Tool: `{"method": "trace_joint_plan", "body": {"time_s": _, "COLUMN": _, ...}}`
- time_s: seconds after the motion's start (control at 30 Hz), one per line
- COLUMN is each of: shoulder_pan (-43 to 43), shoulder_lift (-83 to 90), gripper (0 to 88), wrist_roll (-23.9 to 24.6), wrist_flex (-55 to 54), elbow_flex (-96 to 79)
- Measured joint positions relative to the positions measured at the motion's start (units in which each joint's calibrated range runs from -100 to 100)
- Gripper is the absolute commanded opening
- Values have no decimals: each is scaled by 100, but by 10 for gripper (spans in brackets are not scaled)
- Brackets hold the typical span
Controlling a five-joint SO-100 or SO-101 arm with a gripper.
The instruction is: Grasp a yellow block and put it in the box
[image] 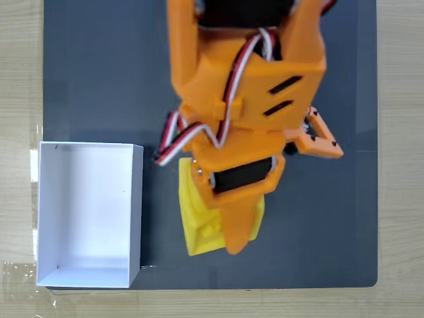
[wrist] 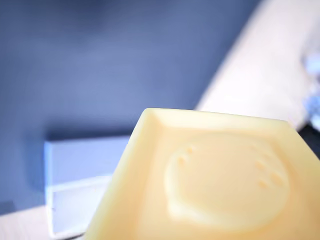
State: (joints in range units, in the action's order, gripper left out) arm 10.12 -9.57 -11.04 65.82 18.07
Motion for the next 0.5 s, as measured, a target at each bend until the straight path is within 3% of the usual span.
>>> {"method": "trace_joint_plan", "body": {"time_s": 0.27, "shoulder_pan": 1439, "shoulder_lift": -320, "gripper": 233, "wrist_roll": 11, "wrist_flex": -1125, "elbow_flex": 99}}
{"method": "trace_joint_plan", "body": {"time_s": 0.5, "shoulder_pan": 1889, "shoulder_lift": -936, "gripper": 233, "wrist_roll": 11, "wrist_flex": -1350, "elbow_flex": 99}}
